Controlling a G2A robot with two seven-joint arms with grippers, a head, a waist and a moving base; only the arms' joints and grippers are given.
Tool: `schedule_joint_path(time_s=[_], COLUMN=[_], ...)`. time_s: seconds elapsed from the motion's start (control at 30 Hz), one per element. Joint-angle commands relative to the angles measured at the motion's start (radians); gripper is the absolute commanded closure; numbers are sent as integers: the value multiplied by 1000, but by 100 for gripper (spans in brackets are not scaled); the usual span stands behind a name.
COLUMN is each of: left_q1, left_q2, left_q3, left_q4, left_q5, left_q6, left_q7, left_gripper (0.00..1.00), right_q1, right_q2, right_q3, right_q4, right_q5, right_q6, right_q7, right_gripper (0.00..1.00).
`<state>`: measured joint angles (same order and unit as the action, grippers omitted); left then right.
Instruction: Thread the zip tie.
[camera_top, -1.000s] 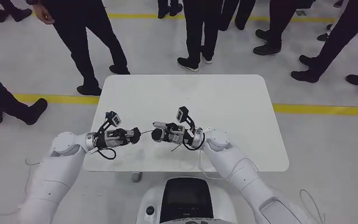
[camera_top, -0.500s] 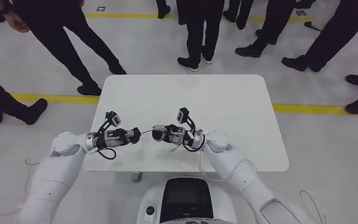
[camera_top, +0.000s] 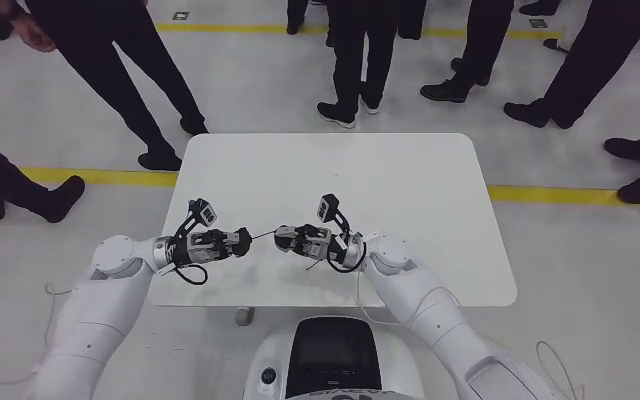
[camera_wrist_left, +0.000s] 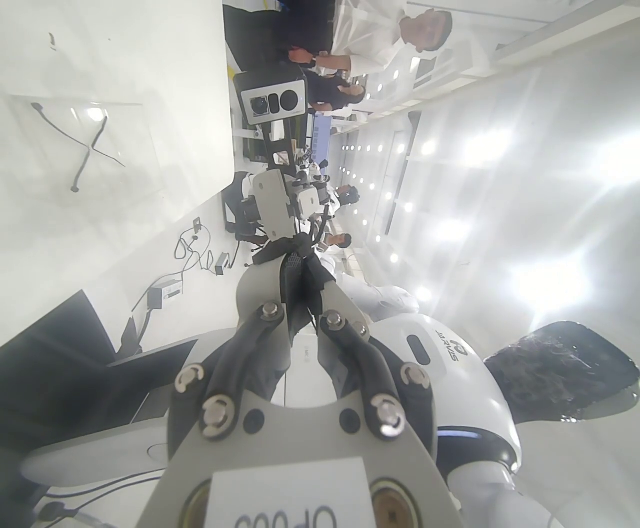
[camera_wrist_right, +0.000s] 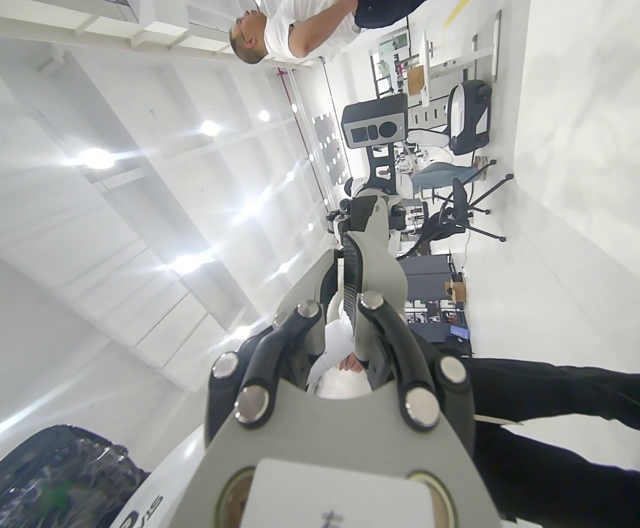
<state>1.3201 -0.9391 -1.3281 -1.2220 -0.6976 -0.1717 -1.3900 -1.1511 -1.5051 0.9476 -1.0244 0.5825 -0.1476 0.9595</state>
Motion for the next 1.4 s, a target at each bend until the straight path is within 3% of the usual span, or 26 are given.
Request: schedule_joint_path(time_s=[0.0, 0.03, 0.57, 0.7, 0.93, 1.03, 1.23, 1.3, 1.37], left_q1=[0, 0, 0, -5, -38, -52, -53, -47, -40], left_q2=[0, 0, 0, -3, -17, -21, -21, -22, -21], left_q3=[0, 0, 1, 22, 87, 122, 124, 126, 122], left_q4=[0, 0, -1, 10, 64, 60, 59, 38, 29], left_q5=[0, 0, 0, 4, -77, -127, -124, -117, -127], left_q6=[0, 0, 0, 0, -4, -12, -16, -23, -21], left_q7=[0, 0, 7, 25, 0, 0, 7, 44, 41], left_gripper=[54, 0, 0, 0, 0, 0, 0, 0, 0], right_q1=[-1, -2, -11, -38, -46, -40, -40, -48, -55], right_q2=[1, 2, 2, 2, -6, -12, -12, -11, -9], right_q3=[0, 0, -5, -2, -21, -36, -36, -36, -32], right_q4=[-3, -4, -13, -50, -46, -35, -35, -53, -68], right_q5=[-2, -3, -6, 32, 72, 71, 71, 61, 43], right_q6=[-2, -4, -39, -49, -71, -86, -86, -80, -83], right_q7=[-1, -2, -35, -41, -56, -77, -77, -101, -127], right_gripper=[100, 100, 100, 100, 100, 100, 100, 100, 100])
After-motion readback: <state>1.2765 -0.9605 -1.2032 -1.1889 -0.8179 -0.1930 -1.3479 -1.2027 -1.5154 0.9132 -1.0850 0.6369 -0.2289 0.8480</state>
